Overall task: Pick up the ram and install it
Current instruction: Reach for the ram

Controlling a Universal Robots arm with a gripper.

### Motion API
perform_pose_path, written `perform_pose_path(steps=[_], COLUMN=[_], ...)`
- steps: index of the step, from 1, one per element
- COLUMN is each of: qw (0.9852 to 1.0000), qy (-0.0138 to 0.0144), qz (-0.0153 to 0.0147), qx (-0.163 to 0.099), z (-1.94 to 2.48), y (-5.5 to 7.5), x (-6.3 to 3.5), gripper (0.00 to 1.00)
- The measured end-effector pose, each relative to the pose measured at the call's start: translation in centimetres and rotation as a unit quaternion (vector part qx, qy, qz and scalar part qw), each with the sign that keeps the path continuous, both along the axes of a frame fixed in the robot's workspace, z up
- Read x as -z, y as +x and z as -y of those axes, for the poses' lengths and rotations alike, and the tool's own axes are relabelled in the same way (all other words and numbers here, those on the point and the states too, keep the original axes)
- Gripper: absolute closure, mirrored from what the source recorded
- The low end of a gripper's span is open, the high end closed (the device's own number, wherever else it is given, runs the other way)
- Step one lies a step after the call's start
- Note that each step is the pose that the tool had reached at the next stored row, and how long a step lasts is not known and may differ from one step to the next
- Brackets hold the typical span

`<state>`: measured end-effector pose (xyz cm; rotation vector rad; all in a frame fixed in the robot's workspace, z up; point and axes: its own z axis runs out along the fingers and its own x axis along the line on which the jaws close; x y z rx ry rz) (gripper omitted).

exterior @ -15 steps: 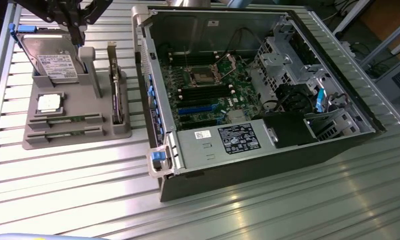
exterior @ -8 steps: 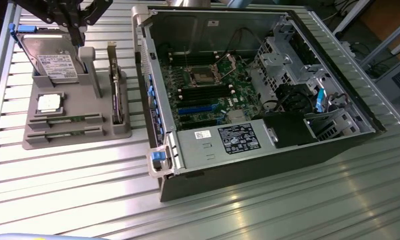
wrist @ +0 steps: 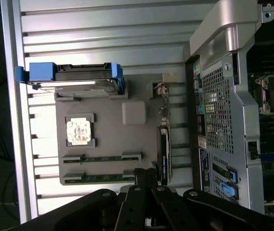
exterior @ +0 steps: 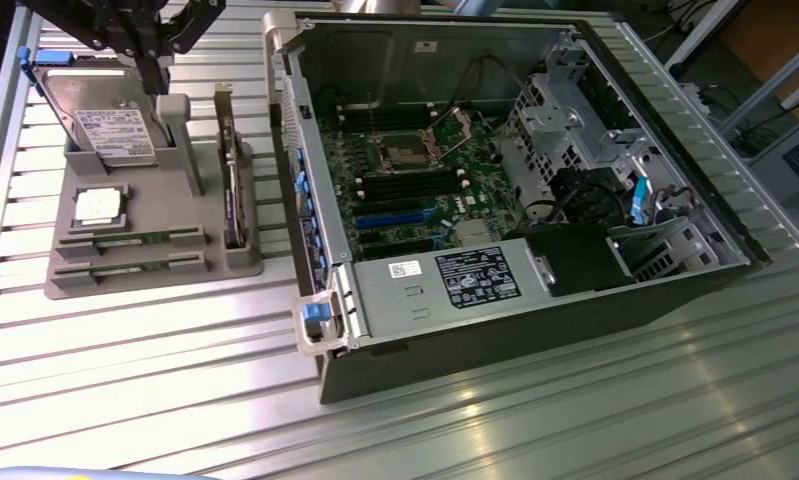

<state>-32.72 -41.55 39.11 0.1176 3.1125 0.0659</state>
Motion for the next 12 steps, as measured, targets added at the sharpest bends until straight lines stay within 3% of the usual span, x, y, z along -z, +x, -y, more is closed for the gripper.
perform_pose_path(steps=[12], qw=[1.0], qy=[0.0], qz=[0.0], qx=[0.0], z=[0.4], y=[0.0], x=[0.0], gripper=[0.9])
